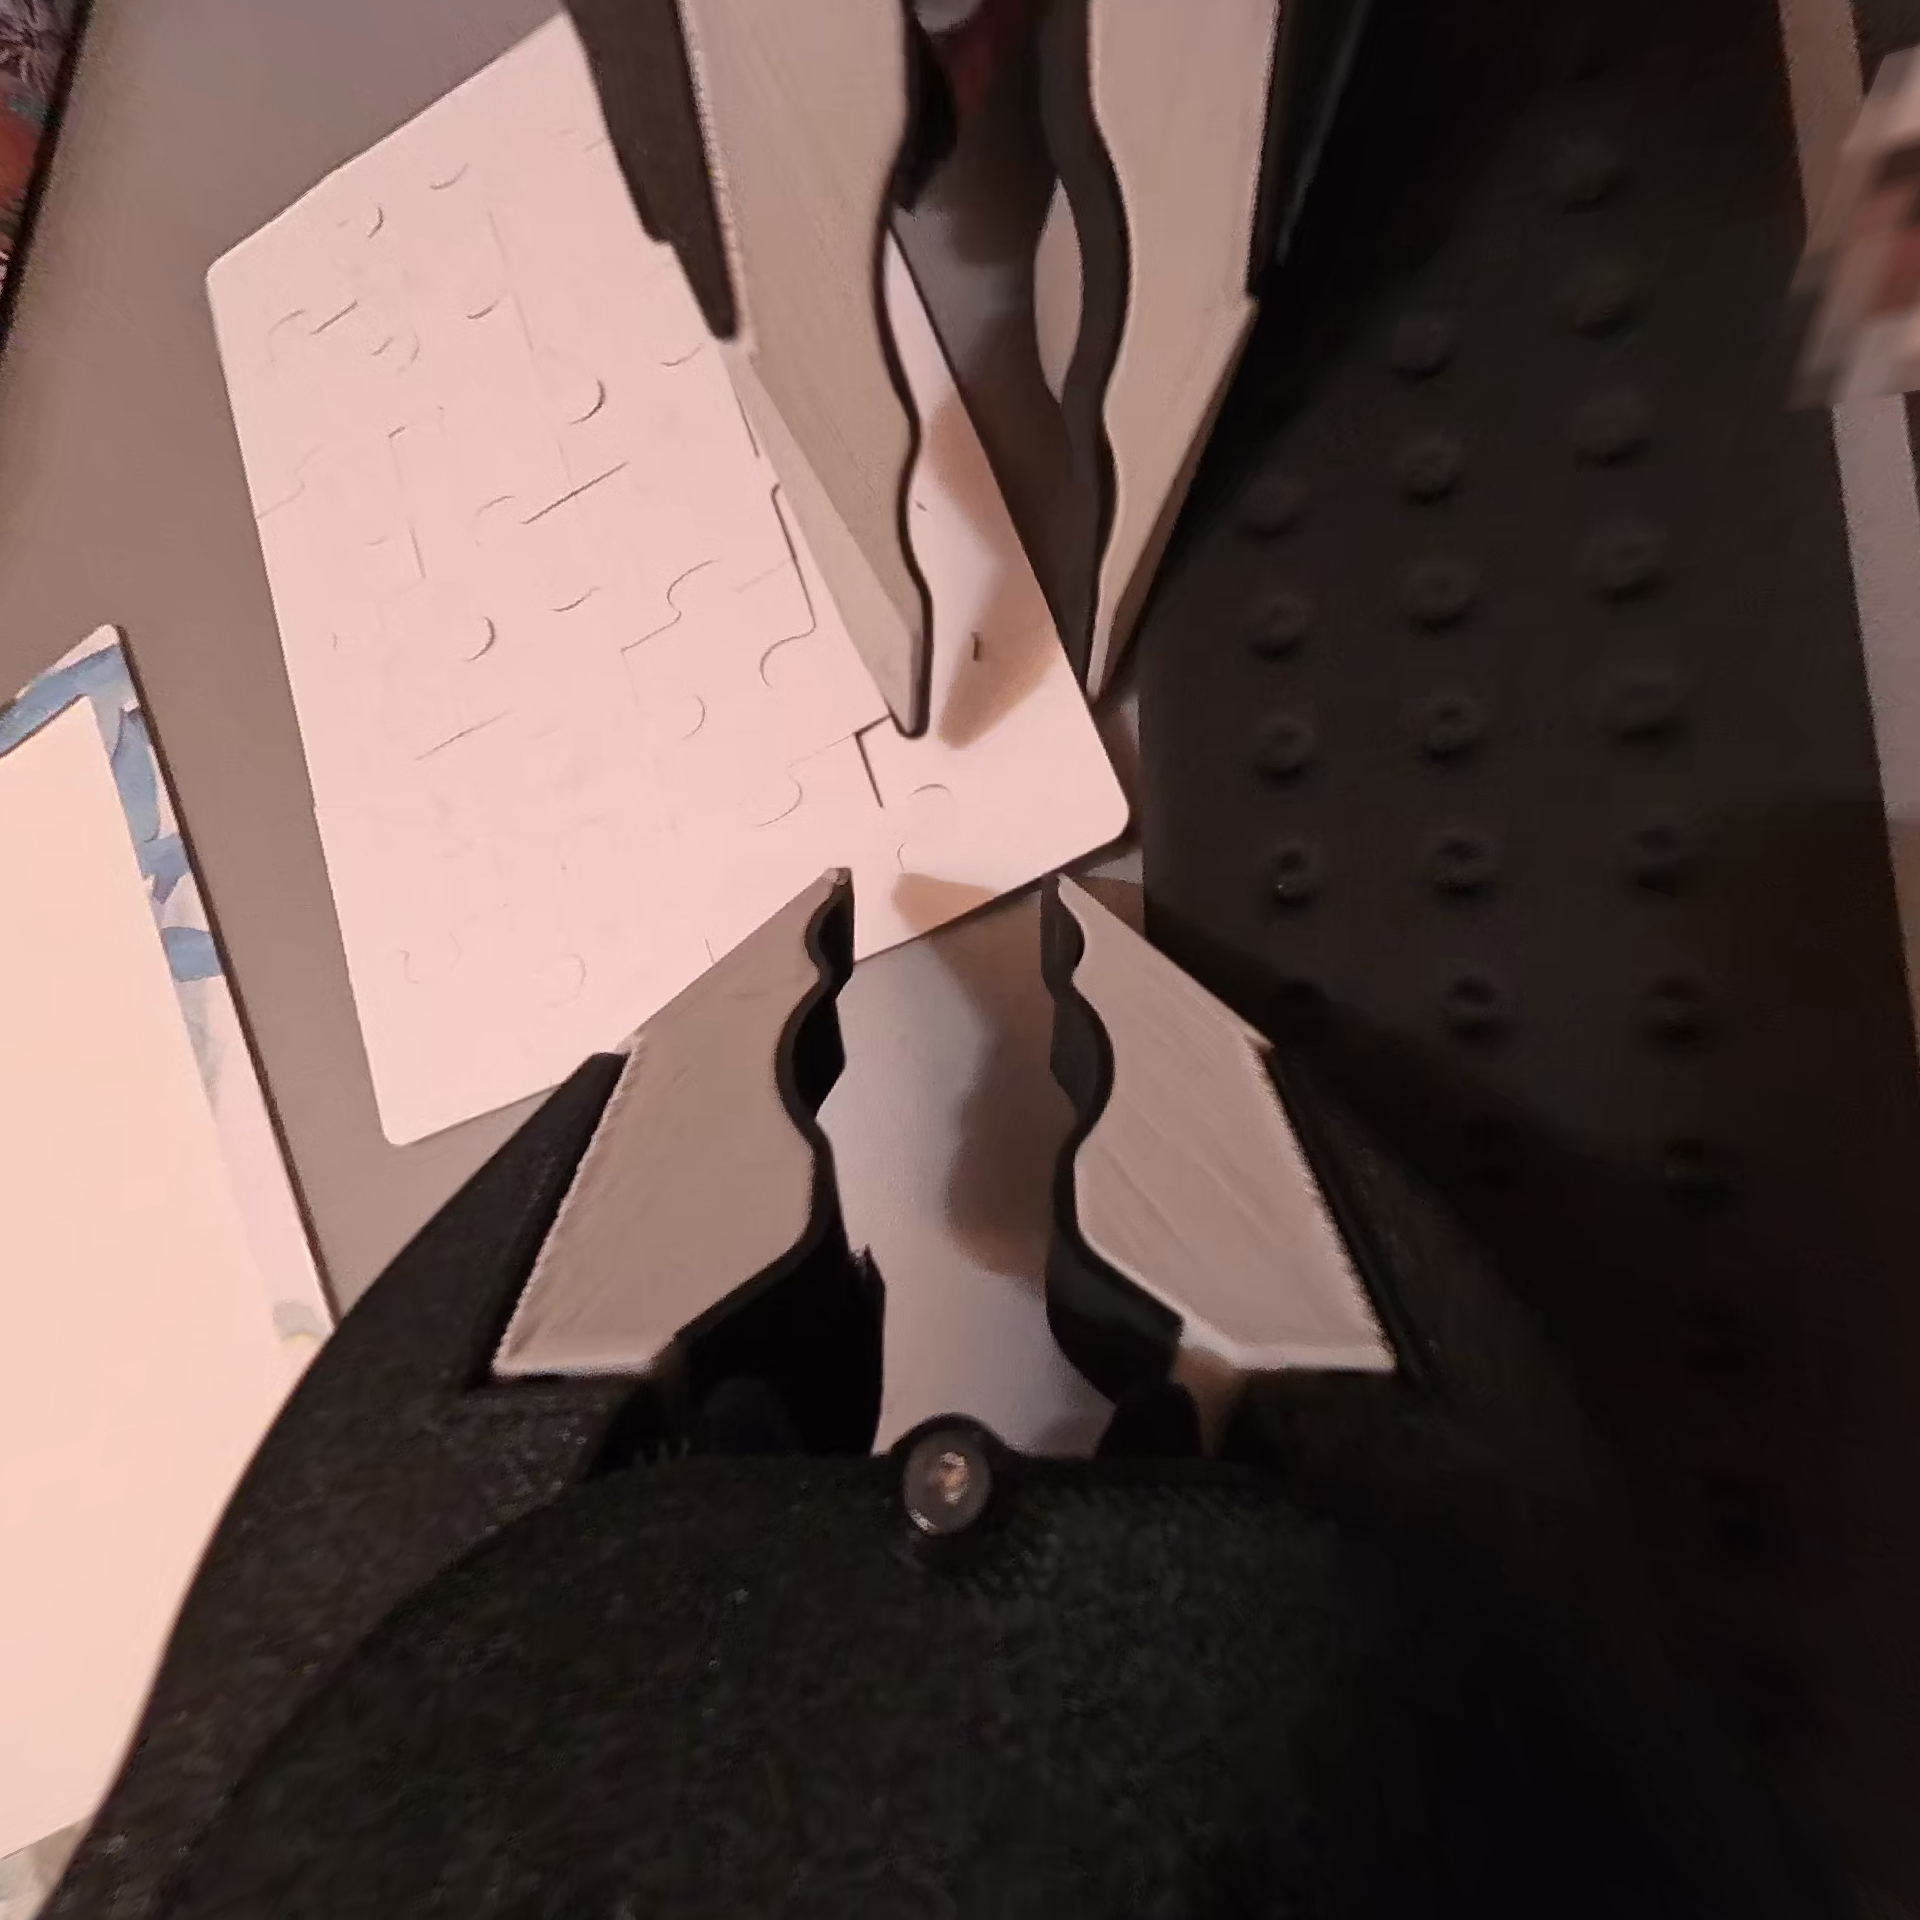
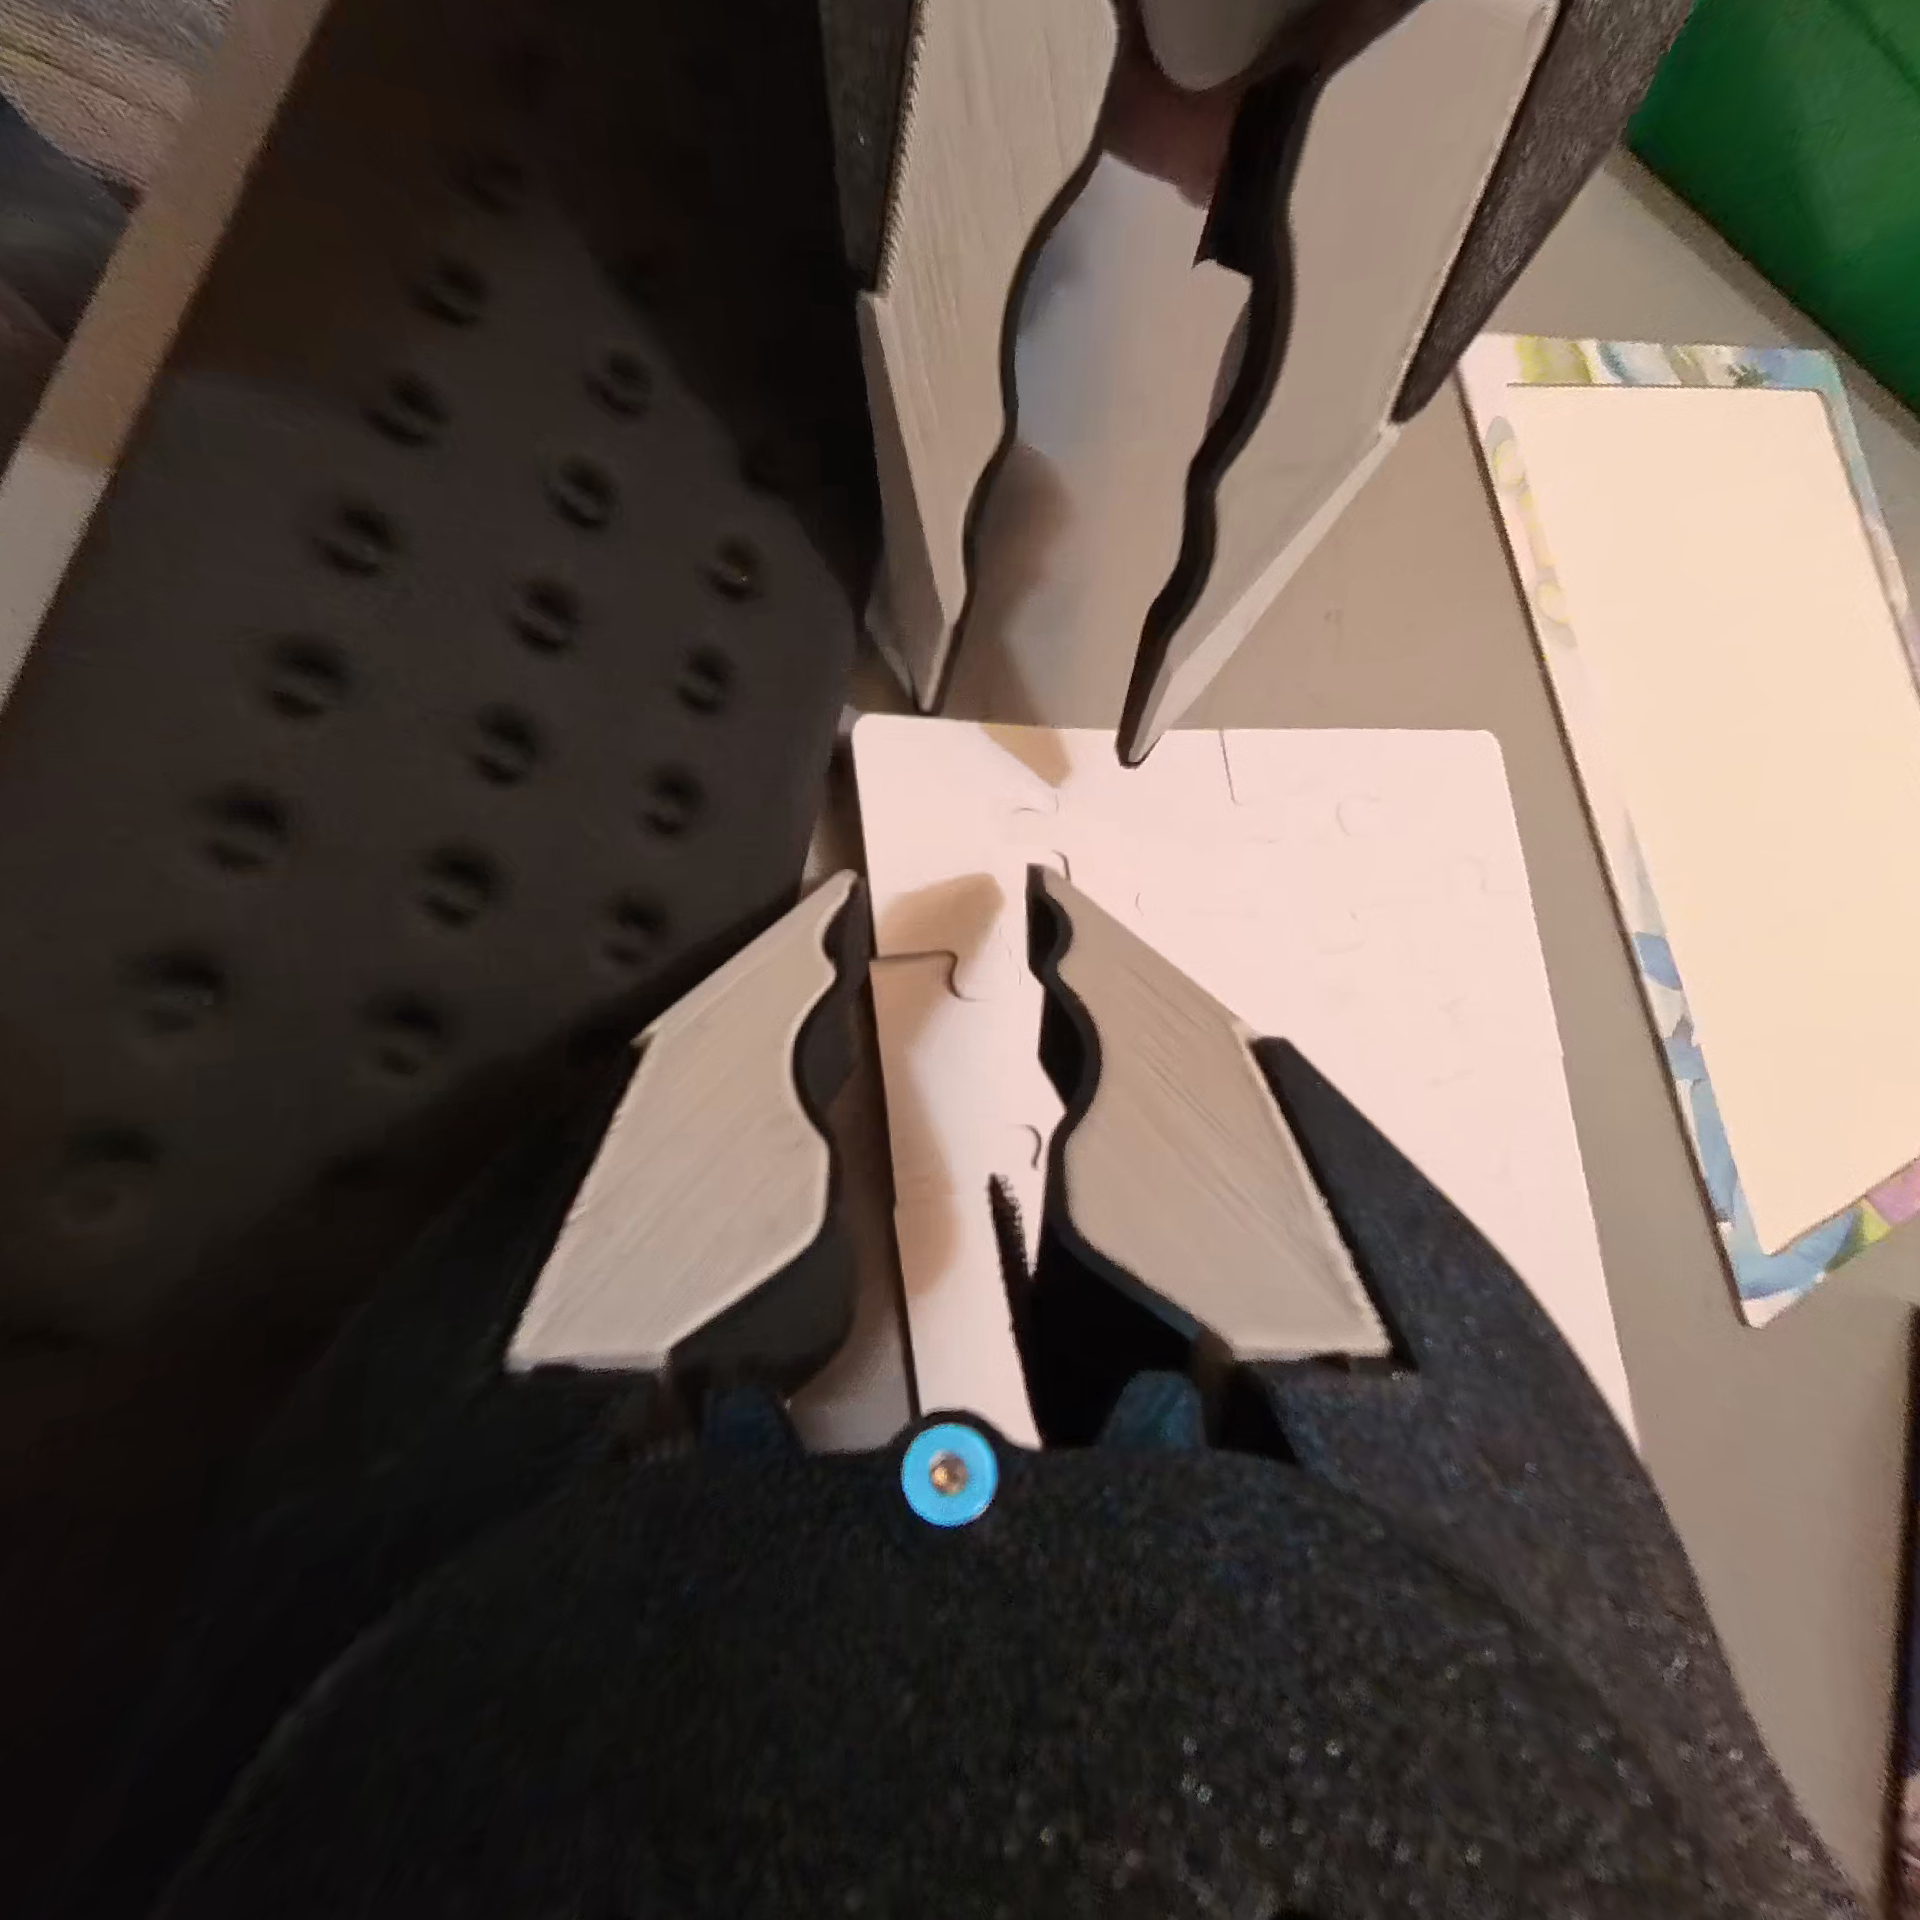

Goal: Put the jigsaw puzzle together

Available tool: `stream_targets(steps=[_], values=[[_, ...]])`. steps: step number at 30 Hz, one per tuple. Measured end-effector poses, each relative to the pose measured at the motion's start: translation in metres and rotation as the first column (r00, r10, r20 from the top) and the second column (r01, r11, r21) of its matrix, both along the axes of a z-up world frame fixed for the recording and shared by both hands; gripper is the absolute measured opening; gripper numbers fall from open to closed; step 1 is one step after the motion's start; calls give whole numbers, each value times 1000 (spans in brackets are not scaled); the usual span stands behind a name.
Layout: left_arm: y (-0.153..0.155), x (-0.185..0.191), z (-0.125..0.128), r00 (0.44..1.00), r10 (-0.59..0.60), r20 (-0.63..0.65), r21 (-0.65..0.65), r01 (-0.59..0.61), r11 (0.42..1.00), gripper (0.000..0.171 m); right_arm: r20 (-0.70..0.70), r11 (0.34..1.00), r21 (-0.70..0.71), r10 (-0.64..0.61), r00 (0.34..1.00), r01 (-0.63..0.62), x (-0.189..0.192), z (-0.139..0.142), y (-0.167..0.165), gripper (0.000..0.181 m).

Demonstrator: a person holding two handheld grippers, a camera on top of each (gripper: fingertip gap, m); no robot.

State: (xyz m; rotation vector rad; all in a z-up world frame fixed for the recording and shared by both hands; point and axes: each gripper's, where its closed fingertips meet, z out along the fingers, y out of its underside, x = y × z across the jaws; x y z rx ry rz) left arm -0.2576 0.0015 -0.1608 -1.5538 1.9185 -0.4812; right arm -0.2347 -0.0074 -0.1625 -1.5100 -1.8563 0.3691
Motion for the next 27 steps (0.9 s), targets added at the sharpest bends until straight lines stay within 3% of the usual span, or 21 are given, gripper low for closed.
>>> stream_targets(steps=[3, 6, 9, 13, 17, 19, 24, 27], values=[[0, 2, 4, 998, 34, 47, -58, -31, 998, 33, 17, 999, 46, 0, 1000, -1, -3, -2, 0, 12], [4, -1, 15, 993, 70, 90, -91, -62, 994, 34, 26, 995, 102, -24, 999, 21, -1, 0, 6, 9], [19, -11, 34, 979, 141, 150, -108, -126, 986, 34, -68, 992, 93, -75, 995, 81, 2, 24, 15, 2], [39, -21, 61, 945, 226, 236, -164, -190, 968, 39, -284, 973, -125, -224, 932, 196, 18, 74, 35, 1], [49, -7, 77, 923, 245, 297, -217, -185, 959, 52, -432, 882, -424, -395, 811, 205, 44, 109, 57, 1], [52, 8, 78, 924, 214, 316, -183, -162, 970, 52, -457, 821, -545, -460, 762, 169, 55, 115, 65, 1], [66, 35, 62, 948, 185, 260, -78, -171, 982, 54, -509, 732, -674, -555, 658, 95, 80, 126, 75, 1], [74, 48, 78, 914, 231, 334, -162, -186, 969, 54, -510, 688, -724, -576, 639, 42, 87, 127, 72, 1]])
